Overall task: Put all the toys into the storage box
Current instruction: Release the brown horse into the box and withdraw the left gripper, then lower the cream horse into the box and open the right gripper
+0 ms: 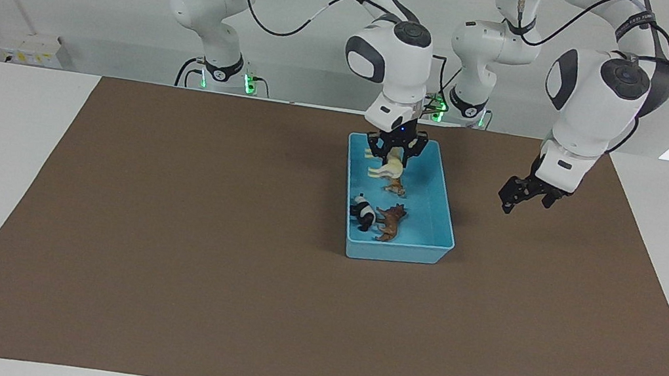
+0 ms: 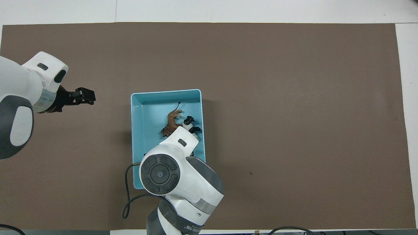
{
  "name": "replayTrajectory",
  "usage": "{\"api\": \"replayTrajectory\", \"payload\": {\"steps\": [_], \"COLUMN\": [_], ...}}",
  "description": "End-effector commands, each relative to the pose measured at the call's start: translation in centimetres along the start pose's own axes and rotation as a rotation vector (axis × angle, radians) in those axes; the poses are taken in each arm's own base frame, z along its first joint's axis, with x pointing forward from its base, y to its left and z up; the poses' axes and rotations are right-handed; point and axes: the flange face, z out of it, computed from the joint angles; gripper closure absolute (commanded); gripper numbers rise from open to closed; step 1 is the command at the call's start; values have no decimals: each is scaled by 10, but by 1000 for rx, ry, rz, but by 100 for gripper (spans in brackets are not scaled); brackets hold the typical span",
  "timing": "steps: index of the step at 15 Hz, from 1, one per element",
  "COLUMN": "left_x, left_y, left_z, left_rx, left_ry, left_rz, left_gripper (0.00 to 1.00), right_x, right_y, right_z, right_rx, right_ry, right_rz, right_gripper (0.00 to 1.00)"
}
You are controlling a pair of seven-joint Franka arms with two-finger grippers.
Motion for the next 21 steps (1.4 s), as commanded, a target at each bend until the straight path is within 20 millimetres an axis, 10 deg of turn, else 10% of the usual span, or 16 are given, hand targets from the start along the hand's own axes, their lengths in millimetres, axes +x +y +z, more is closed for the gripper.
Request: {"api": "replayTrajectory", "payload": {"steps": [1,4,12,21], "left_x": [20,20,17,19], "left_y": [-7,-19,-10,-12], "left_z": [-9,-5,-33,-51], "left_rx": [3,-12,-12,-49], "left_ry": [-75,-88,-123,-96], "left_rz": [143,189,264,253], "left_gripper": [0,0,0,0], "right_x": [2,23,133,114], "right_y": [-3,19,242,452], "right_z": [-16,-49,-177,-231], "right_rx": [1,2,-17,-110], "right_ry": [4,24,111,-120], "right_rz": [76,137,143,52], "right_gripper": [0,0,0,0]}}
